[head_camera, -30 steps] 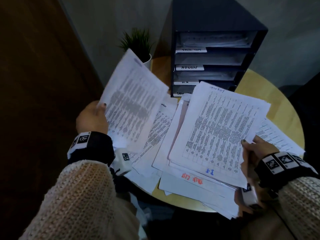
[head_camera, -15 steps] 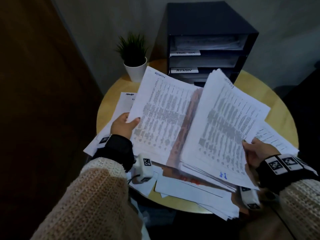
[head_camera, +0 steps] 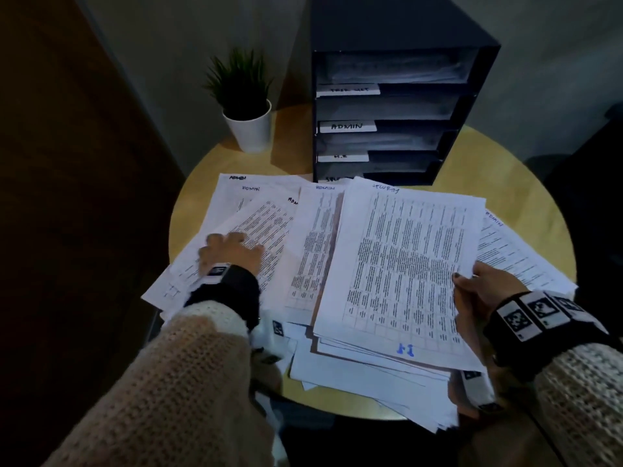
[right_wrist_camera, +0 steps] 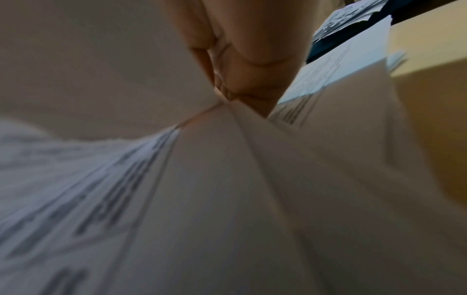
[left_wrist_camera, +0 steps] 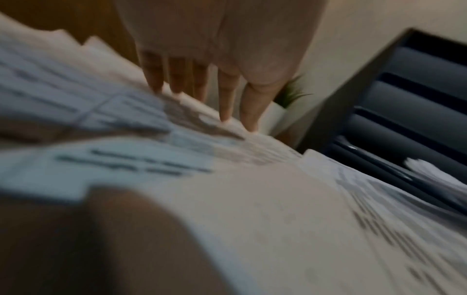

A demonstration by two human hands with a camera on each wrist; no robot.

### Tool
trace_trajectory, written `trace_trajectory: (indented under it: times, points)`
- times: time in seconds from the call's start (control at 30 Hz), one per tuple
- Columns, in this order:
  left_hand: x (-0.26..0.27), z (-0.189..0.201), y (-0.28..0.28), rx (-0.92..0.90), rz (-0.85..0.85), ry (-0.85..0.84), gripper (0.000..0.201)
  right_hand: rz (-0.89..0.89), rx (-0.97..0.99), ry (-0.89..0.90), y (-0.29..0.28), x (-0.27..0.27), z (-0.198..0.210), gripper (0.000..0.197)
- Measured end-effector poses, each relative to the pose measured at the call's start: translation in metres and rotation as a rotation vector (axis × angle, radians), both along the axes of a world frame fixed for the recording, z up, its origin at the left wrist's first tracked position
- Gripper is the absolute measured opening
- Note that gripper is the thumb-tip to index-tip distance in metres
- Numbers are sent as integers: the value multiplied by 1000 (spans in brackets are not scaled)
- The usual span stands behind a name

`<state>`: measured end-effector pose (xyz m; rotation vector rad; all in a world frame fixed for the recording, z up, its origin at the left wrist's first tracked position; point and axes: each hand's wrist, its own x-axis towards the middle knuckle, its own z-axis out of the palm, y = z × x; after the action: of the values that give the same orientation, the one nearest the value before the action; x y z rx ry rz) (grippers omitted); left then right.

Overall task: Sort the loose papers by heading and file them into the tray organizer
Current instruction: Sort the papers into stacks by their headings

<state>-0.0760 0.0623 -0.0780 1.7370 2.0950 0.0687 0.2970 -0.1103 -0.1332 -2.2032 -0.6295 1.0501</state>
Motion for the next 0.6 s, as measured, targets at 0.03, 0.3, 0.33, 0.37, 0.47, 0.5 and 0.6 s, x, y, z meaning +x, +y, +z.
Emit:
trace_trajectory:
  times: [0.03,0.3,0.33,0.37,0.47,0.5,0.6]
  points:
    - [-12,-3,5,-3,45,32,56,0,-1,-4,1,-6,6,22]
    - [-47,-7,19,2,166,52,53,170,-158,-268,4,-16,28,24]
    - [-45,-5,17,13,167,77,50,187,-168,-269,4,-18,31,27]
    - [-44,-3,16,11,166,80,49,193,-169,-265,4,-17,30,29]
    - [-46,-5,18,-23,157,55,48,107,-105,-174,4,-16,26,25]
    - [-48,-6,19,-29,152,64,46,77,-74,-127,3,-15,24,16]
    - [-55,-5,18,7,178,89,33,69,-41,-83,1,-15,23,11]
